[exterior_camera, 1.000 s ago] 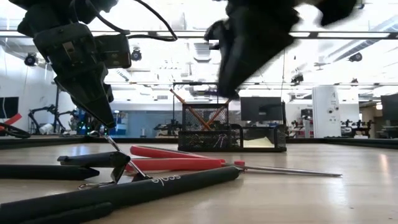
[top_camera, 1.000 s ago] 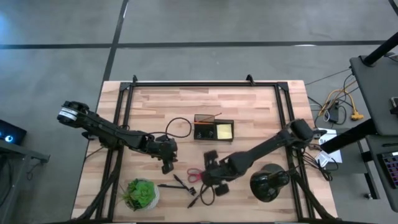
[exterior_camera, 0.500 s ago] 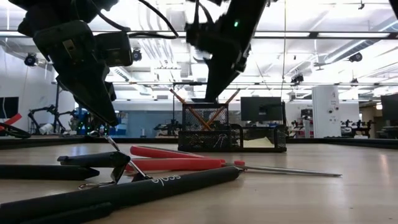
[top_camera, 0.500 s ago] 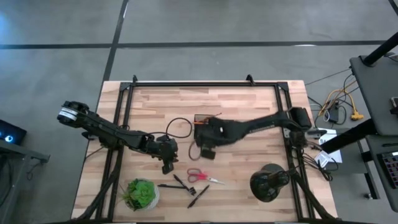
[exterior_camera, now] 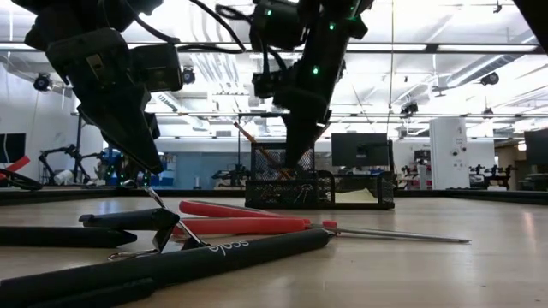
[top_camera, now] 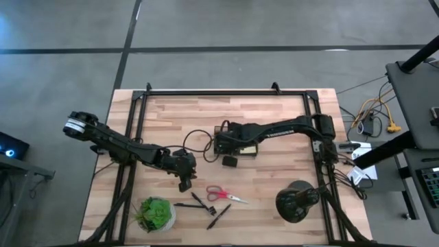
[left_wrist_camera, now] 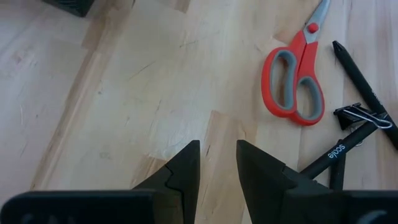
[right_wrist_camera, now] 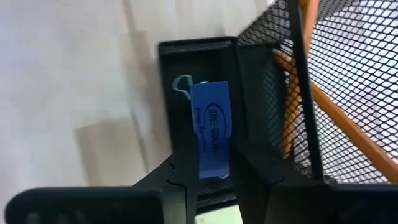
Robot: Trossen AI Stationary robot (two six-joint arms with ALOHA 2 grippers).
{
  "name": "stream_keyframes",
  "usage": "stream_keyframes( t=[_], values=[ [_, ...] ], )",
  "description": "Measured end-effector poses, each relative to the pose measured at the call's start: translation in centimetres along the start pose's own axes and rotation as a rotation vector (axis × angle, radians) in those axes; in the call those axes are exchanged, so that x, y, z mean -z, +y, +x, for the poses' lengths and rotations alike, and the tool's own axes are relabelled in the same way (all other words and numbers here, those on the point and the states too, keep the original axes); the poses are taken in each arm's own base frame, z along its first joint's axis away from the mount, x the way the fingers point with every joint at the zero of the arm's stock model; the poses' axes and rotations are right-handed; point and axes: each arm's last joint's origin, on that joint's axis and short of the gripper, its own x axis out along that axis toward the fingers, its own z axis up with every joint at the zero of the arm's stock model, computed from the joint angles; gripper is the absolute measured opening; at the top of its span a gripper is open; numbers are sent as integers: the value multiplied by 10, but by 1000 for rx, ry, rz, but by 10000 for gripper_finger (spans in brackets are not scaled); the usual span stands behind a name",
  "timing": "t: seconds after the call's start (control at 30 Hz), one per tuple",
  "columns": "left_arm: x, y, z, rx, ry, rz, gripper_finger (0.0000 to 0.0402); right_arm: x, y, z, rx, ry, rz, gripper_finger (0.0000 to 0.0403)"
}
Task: Pick and place office supplies into organizer
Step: Put the violet eraser into the desk organizer, then put the red scissors into the desk organizer
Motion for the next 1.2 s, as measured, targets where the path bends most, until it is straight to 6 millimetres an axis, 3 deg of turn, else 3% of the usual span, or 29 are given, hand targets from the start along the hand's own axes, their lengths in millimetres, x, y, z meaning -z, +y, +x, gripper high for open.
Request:
stream_keyframes(
  t=[0.27, 0.7, 0.83, 1.03, 1.2],
  values=[
    [0, 0, 0, 0, 0, -1, 88, -2, -1, 6, 37, -13, 17, 91],
    [0, 0, 0, 2, -2, -6, 88, 0, 5, 3, 38, -7, 31, 172],
    [0, 0, 0, 2, -2, -27, 88, 0, 27, -14, -61, -27, 10, 185],
    [0, 0, 0, 2, -2, -27, 88, 13, 88, -38, -328, -28, -90, 186],
    [-1, -1, 0, 10, -13, -28, 88, 16, 123, -30, -387, -62, 10, 183]
  ],
)
